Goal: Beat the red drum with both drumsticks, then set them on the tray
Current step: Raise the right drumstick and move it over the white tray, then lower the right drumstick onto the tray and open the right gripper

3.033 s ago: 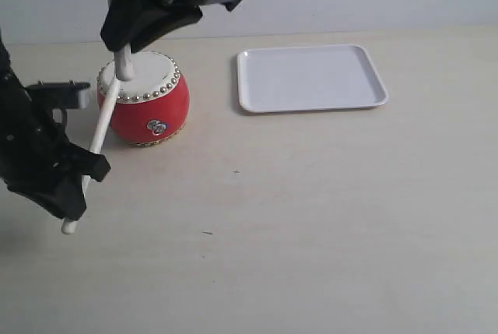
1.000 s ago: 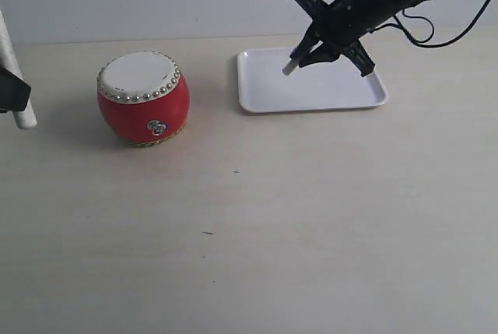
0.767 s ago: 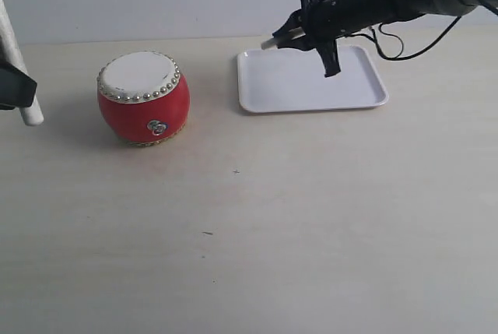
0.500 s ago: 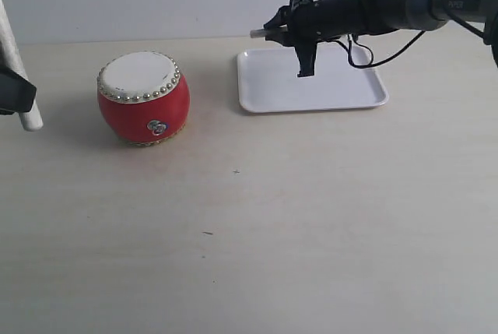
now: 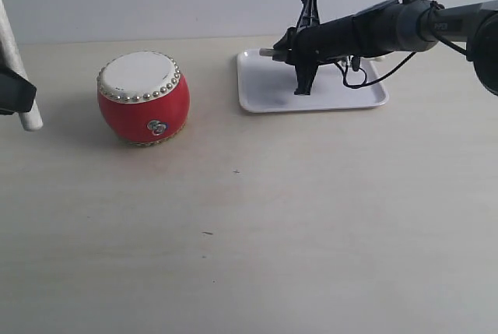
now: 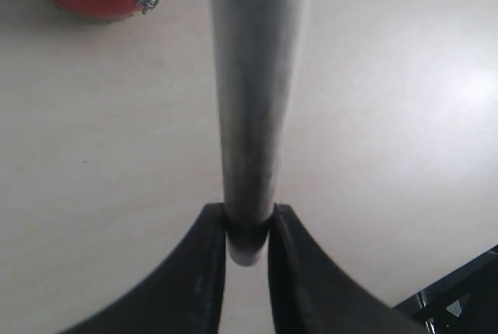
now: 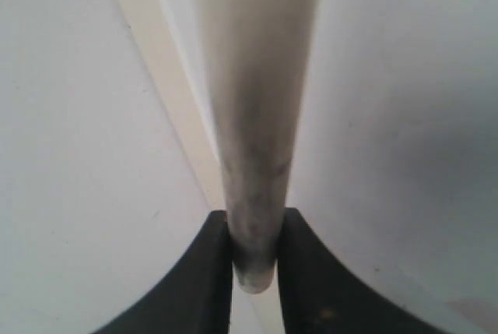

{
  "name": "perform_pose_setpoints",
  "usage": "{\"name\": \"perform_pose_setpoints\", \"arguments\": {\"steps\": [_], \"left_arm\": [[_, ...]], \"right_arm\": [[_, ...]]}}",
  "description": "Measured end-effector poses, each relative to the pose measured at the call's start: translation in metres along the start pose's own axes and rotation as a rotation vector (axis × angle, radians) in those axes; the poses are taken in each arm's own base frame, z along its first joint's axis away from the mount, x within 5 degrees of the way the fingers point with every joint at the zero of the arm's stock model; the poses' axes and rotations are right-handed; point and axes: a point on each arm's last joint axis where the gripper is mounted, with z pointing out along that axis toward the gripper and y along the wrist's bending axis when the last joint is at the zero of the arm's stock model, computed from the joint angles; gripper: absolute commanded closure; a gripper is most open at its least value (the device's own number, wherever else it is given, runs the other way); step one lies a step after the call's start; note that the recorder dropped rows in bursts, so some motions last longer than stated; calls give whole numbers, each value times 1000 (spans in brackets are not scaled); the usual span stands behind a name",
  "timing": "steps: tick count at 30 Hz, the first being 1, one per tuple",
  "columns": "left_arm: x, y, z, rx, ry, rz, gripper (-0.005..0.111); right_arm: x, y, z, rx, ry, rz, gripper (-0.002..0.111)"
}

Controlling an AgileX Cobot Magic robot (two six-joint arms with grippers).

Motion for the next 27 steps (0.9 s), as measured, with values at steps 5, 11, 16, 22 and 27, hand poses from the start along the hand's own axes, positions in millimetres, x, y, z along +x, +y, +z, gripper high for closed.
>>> {"name": "perform_pose_setpoints", "arguments": {"steps": [5,11,16,22,27], "left_arm": [[0,0,0,0,0,0,107],[0,0,0,0,0,0,107],[0,0,0,0,0,0,107],[0,0,0,0,0,0,107],[0,0,0,0,0,0,107]], "right_arm": [[-1,1,0,-6,-8,0,108],[2,-1,0,11,19,-16,108],[5,-3,0,34,61,-69,108],[8,-5,0,46,91,-151,108],[10,-5,0,34,124,-178,108]]}}
